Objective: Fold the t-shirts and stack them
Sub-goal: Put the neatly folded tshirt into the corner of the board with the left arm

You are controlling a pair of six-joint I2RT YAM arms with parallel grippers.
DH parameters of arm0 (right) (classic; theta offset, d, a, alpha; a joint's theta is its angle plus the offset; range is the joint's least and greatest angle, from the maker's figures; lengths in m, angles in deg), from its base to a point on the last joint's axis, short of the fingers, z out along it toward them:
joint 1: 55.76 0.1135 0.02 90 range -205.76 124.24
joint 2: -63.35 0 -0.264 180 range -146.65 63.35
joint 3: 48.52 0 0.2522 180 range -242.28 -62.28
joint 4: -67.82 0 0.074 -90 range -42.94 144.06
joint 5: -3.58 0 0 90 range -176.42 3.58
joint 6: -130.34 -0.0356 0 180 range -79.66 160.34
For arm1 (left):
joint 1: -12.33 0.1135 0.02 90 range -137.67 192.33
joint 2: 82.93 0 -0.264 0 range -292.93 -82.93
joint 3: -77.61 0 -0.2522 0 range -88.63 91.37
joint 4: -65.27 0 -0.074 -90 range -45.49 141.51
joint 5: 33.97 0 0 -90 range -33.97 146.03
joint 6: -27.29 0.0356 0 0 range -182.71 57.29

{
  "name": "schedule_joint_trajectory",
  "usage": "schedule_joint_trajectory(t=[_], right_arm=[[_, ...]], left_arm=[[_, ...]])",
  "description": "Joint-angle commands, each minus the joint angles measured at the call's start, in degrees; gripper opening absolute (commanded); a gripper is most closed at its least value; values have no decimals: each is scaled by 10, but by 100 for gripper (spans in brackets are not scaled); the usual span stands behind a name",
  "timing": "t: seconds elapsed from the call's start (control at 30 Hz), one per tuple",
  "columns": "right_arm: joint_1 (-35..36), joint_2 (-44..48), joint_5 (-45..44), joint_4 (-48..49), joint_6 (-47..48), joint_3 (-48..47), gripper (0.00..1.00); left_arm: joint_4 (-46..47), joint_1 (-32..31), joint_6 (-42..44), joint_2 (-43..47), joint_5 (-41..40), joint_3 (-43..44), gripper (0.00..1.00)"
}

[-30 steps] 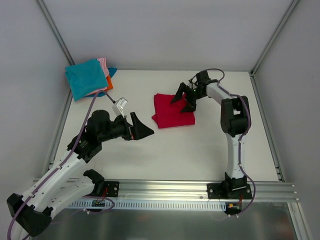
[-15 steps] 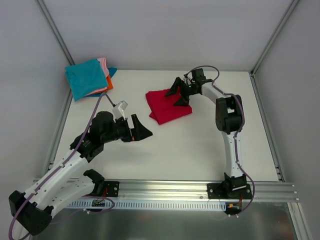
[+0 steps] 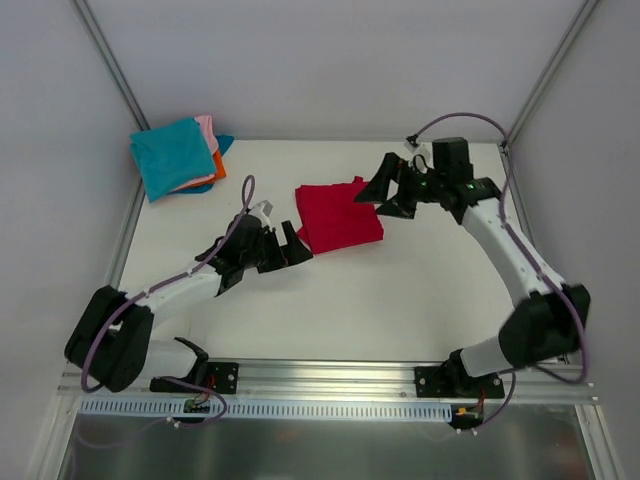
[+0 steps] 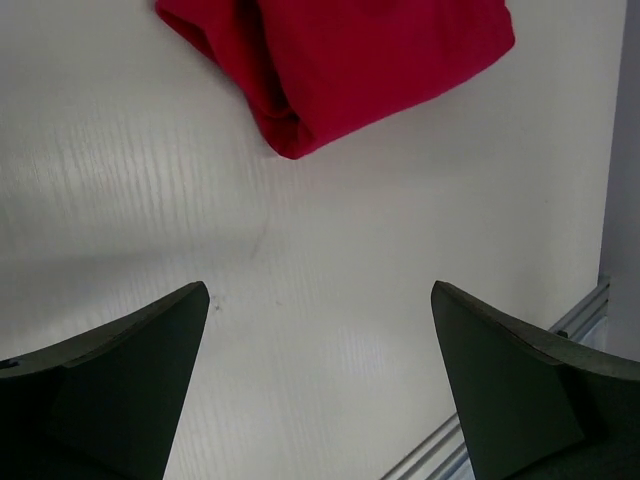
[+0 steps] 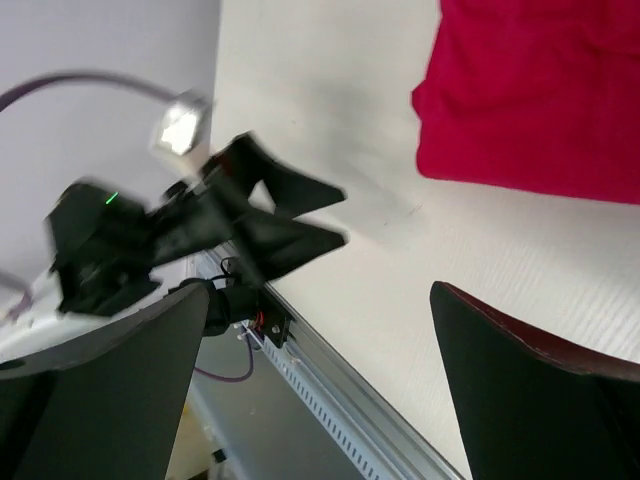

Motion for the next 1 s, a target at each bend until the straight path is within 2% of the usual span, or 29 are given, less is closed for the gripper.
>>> schedule_joint_trajectory(t=[0.0,0.2,0.33,0.5,0.6,0.8,0.97], right_arm=[[2,146,-28,-66,38,63,99],[-1,312,-45,-145,52,140,99],[-3,350,-51,-196,67,146,100],[-3,361,-45,-199,66,151,100],[-4,334,-52,-183,68,150,99],[-4,182,-34,-113,77,136,99],[-4,71,-27,-88,78,73,99]], left_arm=[[114,14,1,-71,24,22,96],[99,44,35,-182,31,86,95],[129,57,34,-221,39,92,94],[169,58,13,-275,41,120,92],[202,60,-6,-311,49,127,92],[274,70,-51,-367,68,128,90],[323,75,-73,-407,83,129,89]])
